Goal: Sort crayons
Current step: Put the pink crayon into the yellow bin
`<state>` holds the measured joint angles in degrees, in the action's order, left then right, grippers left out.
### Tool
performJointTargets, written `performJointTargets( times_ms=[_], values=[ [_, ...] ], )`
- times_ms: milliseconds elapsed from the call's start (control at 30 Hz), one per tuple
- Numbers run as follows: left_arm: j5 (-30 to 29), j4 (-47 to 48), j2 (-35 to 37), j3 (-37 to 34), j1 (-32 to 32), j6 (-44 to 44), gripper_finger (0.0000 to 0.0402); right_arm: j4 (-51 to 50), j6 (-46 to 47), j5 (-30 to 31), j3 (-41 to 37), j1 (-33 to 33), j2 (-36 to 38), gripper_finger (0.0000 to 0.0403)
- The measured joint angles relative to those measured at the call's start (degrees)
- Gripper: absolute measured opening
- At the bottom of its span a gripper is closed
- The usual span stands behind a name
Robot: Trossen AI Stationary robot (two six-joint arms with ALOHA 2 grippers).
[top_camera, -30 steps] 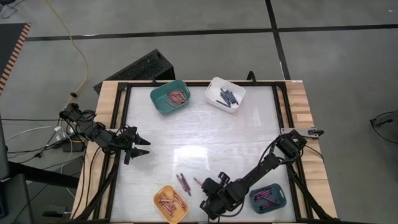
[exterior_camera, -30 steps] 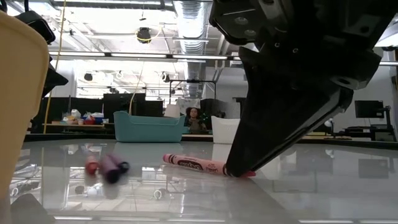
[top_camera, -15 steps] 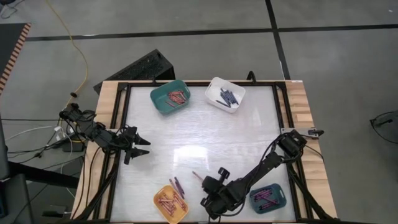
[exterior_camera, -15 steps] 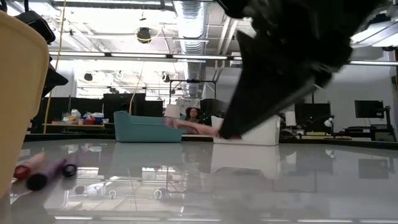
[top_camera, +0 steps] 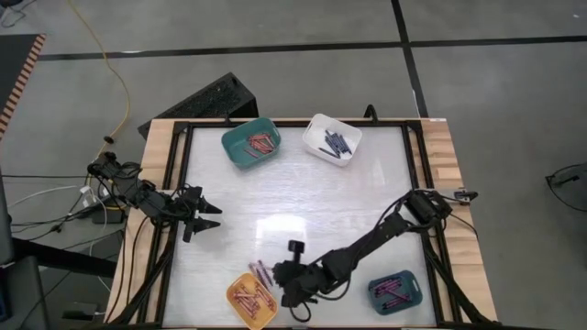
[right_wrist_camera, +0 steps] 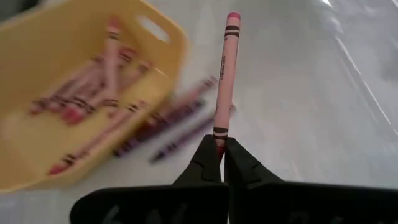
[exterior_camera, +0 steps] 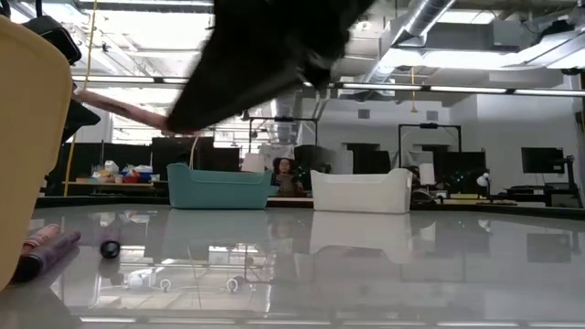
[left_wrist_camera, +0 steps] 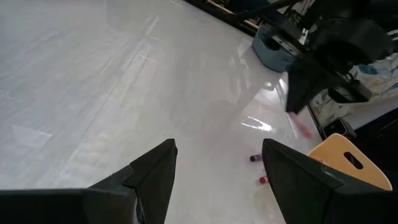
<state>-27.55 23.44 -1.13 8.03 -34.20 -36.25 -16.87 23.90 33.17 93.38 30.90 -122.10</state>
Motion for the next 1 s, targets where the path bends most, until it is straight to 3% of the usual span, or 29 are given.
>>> performJointTargets(
  times_ms=[400,733,1000],
  values=[
    [0.0,0.0,0.0,0.0,0.0,0.0,0.0228,12.4,-16.7,-15.0,0.0,-0.5,0.0,0.0001],
    [0.0,0.0,0.0,0.0,0.0,0.0,0.0228,17.6,-18.5,-31.3,0.0,-2.7,-0.8,0.0001],
    [0.0,0.0,0.0,0.0,0.0,0.0,0.0228,20.6,-16.2,-35.4,0.0,-3.6,-3.7,0.0002]
  ],
)
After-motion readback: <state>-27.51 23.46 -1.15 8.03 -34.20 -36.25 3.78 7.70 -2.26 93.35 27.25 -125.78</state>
